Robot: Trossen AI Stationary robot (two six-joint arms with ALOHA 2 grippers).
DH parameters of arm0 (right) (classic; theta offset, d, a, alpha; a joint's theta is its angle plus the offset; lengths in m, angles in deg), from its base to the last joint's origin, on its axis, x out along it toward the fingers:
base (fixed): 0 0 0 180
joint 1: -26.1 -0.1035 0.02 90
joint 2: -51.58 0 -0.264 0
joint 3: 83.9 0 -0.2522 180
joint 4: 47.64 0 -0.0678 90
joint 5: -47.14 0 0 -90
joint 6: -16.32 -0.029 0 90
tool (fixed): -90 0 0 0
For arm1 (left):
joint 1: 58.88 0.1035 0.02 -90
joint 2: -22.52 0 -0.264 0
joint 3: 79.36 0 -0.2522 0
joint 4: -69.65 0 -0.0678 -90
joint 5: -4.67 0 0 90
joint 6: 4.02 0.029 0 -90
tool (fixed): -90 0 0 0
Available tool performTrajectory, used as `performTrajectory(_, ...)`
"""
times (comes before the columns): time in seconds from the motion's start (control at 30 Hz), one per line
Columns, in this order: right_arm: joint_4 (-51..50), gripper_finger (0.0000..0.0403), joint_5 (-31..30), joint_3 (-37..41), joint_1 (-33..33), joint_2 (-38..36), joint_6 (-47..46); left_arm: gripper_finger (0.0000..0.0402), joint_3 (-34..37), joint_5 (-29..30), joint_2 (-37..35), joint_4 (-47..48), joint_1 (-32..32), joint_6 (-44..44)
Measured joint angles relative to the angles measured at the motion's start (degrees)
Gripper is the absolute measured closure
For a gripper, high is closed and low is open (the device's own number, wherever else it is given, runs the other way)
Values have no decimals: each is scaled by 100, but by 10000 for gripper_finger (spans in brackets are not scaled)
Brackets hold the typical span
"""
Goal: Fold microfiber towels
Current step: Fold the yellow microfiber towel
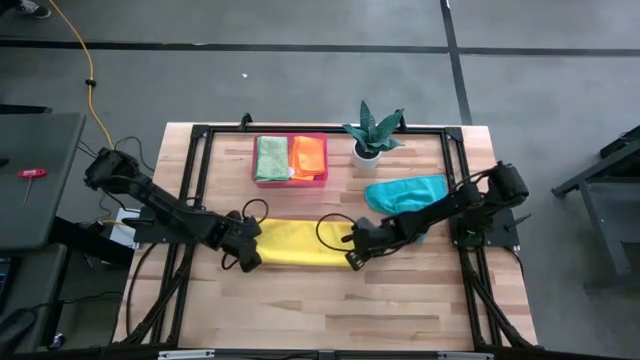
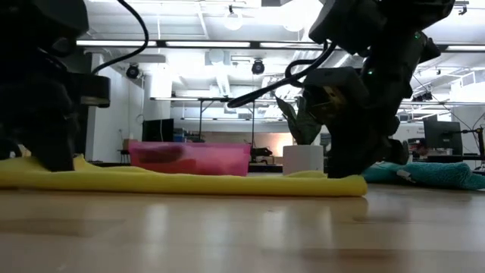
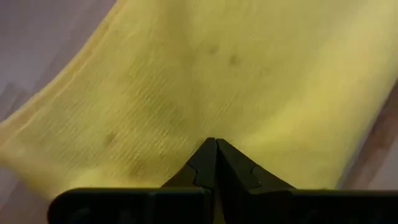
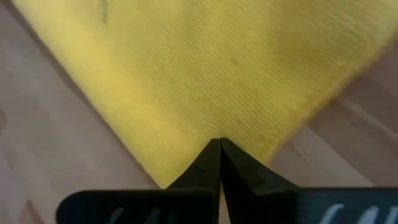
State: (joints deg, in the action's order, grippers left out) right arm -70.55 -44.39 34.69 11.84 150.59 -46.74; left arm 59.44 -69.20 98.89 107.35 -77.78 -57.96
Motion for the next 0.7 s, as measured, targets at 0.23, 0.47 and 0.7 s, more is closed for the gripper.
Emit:
performTrajectory(0.23, -135, 403, -47, 19, 72, -374, 105, 401, 6, -36, -271, 63, -6, 17)
performTrajectory(0.47, -993, 403, -305, 14, 268, -1249, 105, 401, -7, -91, -719, 234, -6, 22)
performTrajectory(0.7, -673, 368, -8, 364, 410, -1362, -723, 401, -13, 229, -1091, 162, -9, 188)
